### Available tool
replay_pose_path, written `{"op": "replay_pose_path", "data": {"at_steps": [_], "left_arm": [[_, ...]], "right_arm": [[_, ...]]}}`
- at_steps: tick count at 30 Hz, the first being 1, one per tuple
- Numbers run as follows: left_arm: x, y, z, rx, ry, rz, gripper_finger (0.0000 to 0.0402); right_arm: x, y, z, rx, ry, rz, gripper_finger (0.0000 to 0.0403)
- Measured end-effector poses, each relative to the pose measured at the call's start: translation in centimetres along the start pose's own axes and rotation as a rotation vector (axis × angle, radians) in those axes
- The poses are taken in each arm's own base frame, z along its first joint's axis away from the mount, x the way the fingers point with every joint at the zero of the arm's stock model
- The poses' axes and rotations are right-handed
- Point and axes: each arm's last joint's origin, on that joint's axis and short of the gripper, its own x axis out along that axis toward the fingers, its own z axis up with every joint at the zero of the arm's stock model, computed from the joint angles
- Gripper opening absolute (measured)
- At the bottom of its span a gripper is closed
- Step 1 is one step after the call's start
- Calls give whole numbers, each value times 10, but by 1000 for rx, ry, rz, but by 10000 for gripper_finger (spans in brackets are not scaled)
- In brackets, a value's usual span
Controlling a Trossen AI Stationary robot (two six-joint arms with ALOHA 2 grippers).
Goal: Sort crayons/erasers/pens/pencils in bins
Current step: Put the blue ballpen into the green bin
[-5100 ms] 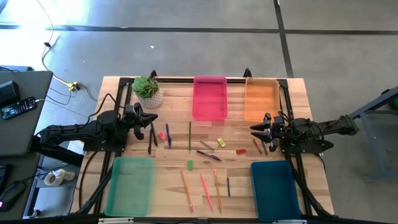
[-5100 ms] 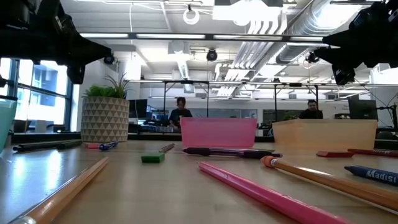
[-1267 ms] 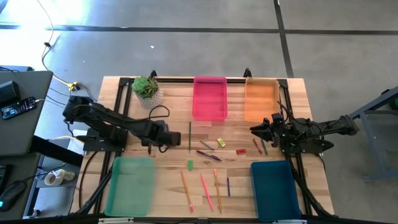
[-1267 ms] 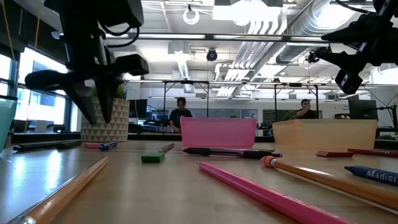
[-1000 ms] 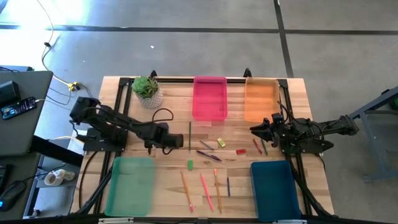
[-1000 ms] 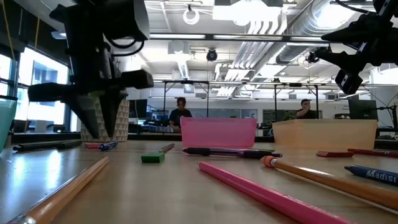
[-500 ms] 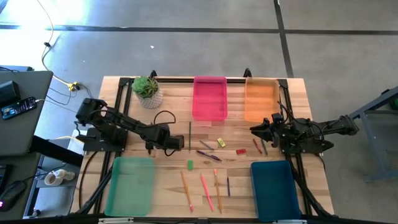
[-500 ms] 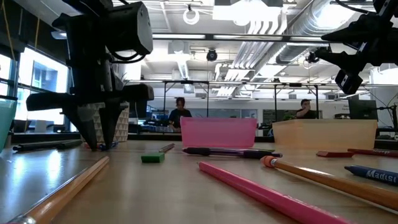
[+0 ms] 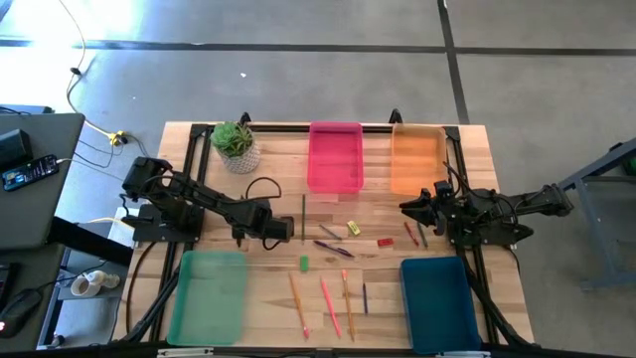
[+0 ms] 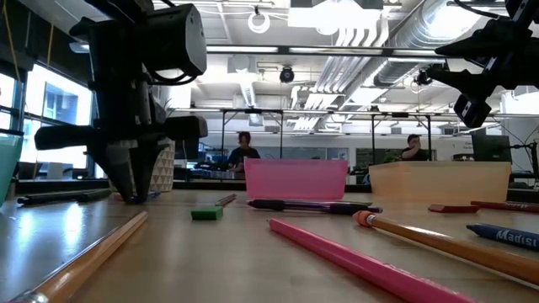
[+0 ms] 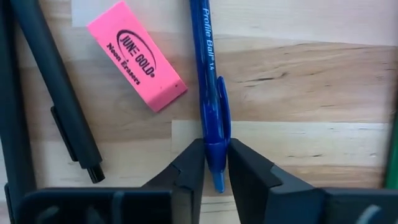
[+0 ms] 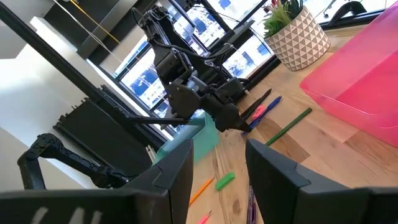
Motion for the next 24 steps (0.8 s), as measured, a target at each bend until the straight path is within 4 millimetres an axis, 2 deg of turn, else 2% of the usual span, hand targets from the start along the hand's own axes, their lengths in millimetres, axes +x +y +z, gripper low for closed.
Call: {"op": "replay_pose_path", "data": {"at_steps": [5,15,24], "left_arm": [[0,-1,0,11,-16,-7,23],[-2,0,-5,37,-17,-24,26],[-12,2,-12,60,15,-71,23]], "right_arm": [[0,0,0,0,0,0,139],[0,0,0,1,0,0,139],[0,0,0,0,0,0,139]]}}
